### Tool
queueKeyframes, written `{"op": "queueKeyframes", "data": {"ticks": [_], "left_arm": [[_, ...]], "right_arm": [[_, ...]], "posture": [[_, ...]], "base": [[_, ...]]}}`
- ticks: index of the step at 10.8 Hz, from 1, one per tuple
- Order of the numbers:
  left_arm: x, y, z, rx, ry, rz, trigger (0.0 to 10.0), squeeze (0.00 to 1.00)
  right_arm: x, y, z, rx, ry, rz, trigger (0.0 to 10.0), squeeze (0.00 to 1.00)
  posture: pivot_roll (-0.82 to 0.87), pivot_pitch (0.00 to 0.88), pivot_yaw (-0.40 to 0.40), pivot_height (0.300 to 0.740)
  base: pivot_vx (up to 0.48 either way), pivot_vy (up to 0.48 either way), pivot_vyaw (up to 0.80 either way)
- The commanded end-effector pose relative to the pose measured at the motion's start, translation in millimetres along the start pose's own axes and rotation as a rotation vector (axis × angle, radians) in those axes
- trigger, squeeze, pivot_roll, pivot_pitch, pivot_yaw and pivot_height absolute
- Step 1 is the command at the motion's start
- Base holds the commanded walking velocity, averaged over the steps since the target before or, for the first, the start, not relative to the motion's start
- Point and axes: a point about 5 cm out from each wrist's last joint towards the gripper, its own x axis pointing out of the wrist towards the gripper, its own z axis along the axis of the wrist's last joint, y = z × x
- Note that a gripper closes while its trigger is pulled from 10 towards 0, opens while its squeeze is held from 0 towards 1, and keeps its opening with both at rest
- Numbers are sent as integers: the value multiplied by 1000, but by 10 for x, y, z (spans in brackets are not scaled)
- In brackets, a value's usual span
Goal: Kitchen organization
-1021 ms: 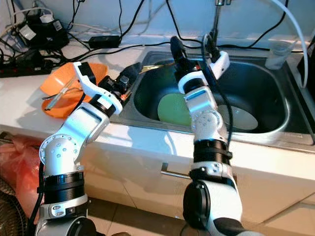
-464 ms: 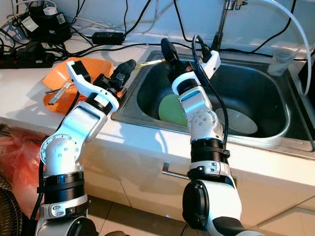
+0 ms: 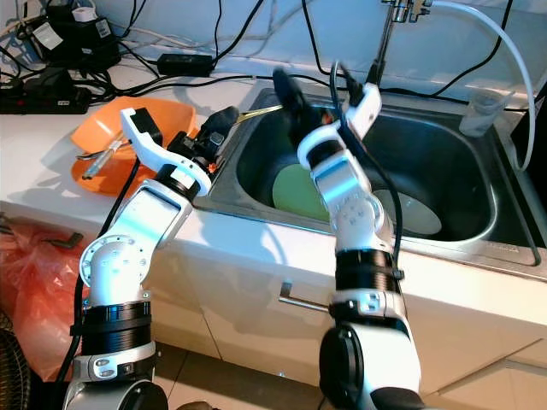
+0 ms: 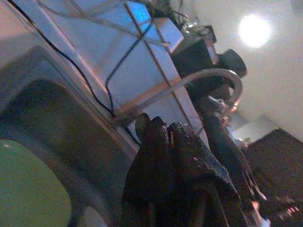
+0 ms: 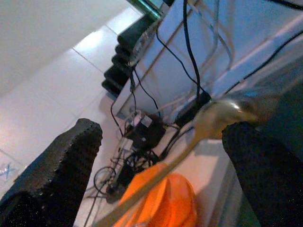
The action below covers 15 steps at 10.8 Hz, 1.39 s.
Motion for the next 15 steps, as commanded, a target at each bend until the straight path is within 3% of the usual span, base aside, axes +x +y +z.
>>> {"op": "queueKeyframes", "data": {"ticks": [1,4,6,9,14,15], "left_arm": [[23,3,24,31,-23,7,0,0],[44,53,146,71,-67,27,0,0],[98,-39,172,74,-79,-14,0,0],[145,-149,60,38,-40,-66,0,0],[140,-187,-133,-39,12,-82,0,0],[145,-169,-125,-40,12,-79,0,0]], "right_arm": [[-32,33,-66,14,17,3,10000,0],[-139,-23,-43,-16,36,-17,10000,0],[-265,-150,-183,-17,94,-65,10000,0],[-293,-231,-321,12,130,-95,10000,0],[-111,-60,-338,86,105,-12,10000,0],[-105,0,-305,180,77,45,10000,0]], "posture": [[73,0,-13,740],[66,0,-9,740],[66,0,-1,740],[67,0,2,740],[75,0,-7,740],[74,0,-6,740]], "base": [[0,0,0],[0,0,0],[0,0,0],[0,0,0],[0,0,0],[0,0,0]]}}
